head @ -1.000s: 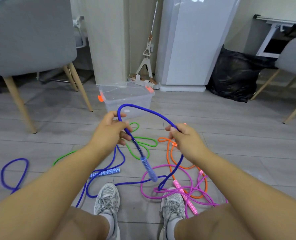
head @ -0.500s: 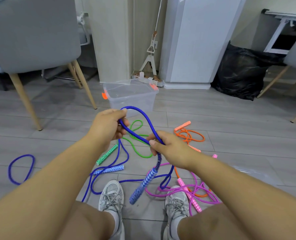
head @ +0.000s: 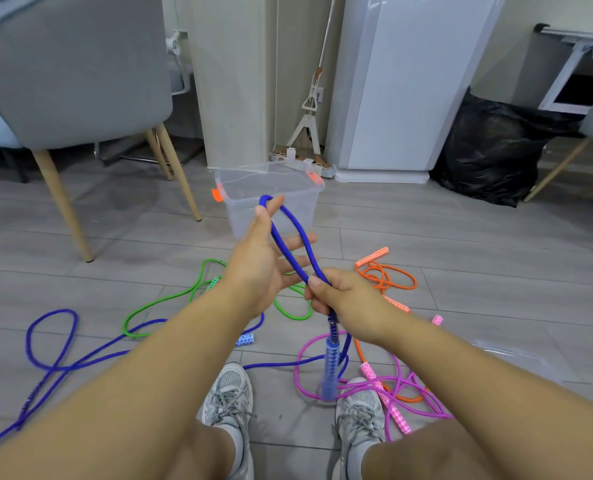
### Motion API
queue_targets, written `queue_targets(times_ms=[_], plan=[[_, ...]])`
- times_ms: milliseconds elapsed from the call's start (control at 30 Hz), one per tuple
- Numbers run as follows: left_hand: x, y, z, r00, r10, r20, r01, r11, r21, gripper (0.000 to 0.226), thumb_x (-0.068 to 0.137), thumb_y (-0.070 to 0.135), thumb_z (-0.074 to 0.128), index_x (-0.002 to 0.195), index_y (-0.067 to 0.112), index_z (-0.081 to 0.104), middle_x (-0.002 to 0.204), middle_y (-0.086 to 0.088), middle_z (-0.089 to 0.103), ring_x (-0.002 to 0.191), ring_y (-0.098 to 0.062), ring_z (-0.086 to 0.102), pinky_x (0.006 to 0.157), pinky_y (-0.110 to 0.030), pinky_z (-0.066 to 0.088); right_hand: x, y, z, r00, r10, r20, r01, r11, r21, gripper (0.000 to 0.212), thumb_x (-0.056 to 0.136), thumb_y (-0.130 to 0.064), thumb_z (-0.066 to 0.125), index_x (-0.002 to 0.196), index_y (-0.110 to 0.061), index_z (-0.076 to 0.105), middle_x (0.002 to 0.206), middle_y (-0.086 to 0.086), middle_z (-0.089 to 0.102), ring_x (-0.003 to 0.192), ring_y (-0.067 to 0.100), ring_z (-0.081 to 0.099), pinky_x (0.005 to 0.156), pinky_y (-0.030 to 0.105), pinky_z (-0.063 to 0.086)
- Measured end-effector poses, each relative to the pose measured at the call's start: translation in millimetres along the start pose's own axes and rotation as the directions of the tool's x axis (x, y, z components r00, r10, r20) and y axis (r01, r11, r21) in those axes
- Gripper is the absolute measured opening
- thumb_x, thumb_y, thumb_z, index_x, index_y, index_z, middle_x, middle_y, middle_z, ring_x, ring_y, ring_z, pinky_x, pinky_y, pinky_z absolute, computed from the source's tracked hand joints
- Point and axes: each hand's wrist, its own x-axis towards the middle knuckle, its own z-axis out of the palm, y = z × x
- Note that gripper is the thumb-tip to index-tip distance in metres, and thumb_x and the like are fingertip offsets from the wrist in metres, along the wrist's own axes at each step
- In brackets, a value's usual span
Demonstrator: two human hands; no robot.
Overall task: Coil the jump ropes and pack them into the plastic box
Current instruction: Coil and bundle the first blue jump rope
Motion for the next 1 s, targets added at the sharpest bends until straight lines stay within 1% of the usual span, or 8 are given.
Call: queue_targets(times_ms=[100,200,333,533,633,733,900,1000], plan=[[2.1,-1.0,1.4,0.999,0.032,0.003,-0.032,0.998,-0.051,0.035,0.099,0.047,0.026,0.125,0.038,0.048,0.105,-0.018,0.066,0.090,-0.036,0.068,0.083,-0.048,0.054,-0.7,-1.1,5.8,0.998,0.026,0.057,-0.028,0.999,0.030,0.028,0.100,-0.020,0.039,0.076,-0.016,0.054,0.058,-0.003,0.050,0.049,0.007,0.038,0.049,0.015,0.032],[2.3,-2.3,0.1,0.998,0.046,-0.033,-0.050,0.991,-0.125,0.021,0.099,0.035,0.039,0.113,0.023,0.049,0.091,-0.015,0.065,0.074,-0.025,0.069,0.074,-0.040,0.056,0.6,-0.5,8.0,0.996,0.043,0.074,-0.050,0.995,0.086,0.029,0.100,-0.018,0.038,0.077,-0.016,0.056,0.060,-0.001,0.053,0.051,0.010,0.038,0.046,0.014,0.030],[6.3,-6.7,-1.6,0.999,-0.005,-0.047,-0.003,0.983,-0.182,0.025,0.092,0.029,0.053,0.098,0.005,0.056,0.079,-0.008,0.061,0.063,-0.012,0.067,0.064,-0.027,0.058,1.2,-0.4,9.8,0.994,0.040,0.102,-0.047,0.996,0.073,0.028,0.100,-0.018,0.038,0.079,-0.015,0.056,0.062,0.000,0.054,0.049,0.005,0.040,0.049,0.014,0.031],[11.5,-9.3,-2.6,0.998,0.011,-0.062,-0.023,0.981,-0.194,0.019,0.092,0.023,0.055,0.087,0.005,0.060,0.068,0.000,0.057,0.053,-0.007,0.057,0.050,-0.021,0.050,0.9,3.5,11.6,0.993,0.047,0.111,-0.050,0.999,0.022,0.021,0.100,-0.018,0.039,0.092,-0.013,0.058,0.075,-0.001,0.061,0.044,-0.002,0.043,0.047,0.009,0.033],[16.9,-5.4,-5.6,0.989,0.054,-0.140,-0.086,0.969,-0.233,0.023,0.094,0.024,0.053,0.078,0.007,0.057,0.063,0.001,0.059,0.049,-0.006,0.052,0.044,-0.019,0.042,0.7,10.3,9.5,0.995,0.035,0.095,-0.032,0.999,-0.027,0.018,0.099,-0.018,0.042,0.107,-0.015,0.057,0.092,0.003,0.061,0.053,0.004,0.051,0.052,0.013,0.039],[23.1,4.5,-16.5,0.970,0.080,-0.231,-0.142,0.953,-0.269,0.022,0.094,0.027,0.054,0.079,0.011,0.055,0.058,0.004,0.062,0.045,-0.004,0.049,0.041,-0.018,0.039,-1.0,20.9,0.9,0.994,0.044,0.102,-0.031,0.991,-0.127,0.013,0.098,-0.024,0.043,0.098,-0.026,0.056,0.109,0.005,0.064,0.058,0.007,0.054,0.060,0.022,0.043],[32.7,16.2,-44.8,0.923,0.117,-0.366,-0.225,0.937,-0.267,0.027,0.095,0.034,0.051,0.076,0.015,0.050,0.047,0.008,0.053,0.038,-0.005,0.044,0.040,-0.016,0.038,-6.0,40.7,-29.5,0.986,0.134,0.102,-0.089,0.928,-0.363,0.020,0.098,-0.023,0.043,0.085,-0.017,0.058,0.068,-0.006,0.061,0.049,0.002,0.048,0.056,0.019,0.043],[33.8,21.0,-58.3,0.893,0.127,-0.432,-0.258,0.930,-0.261,0.030,0.096,0.036,0.050,0.074,0.015,0.049,0.045,0.009,0.048,0.037,-0.006,0.042,0.041,-0.017,0.039,-7.8,62.5,-51.8,0.976,0.213,0.053,-0.172,0.893,-0.416,0.024,0.097,-0.026,0.045,0.078,-0.017,0.056,0.058,-0.003,0.058,0.043,0.003,0.046,0.055,0.023,0.043]])
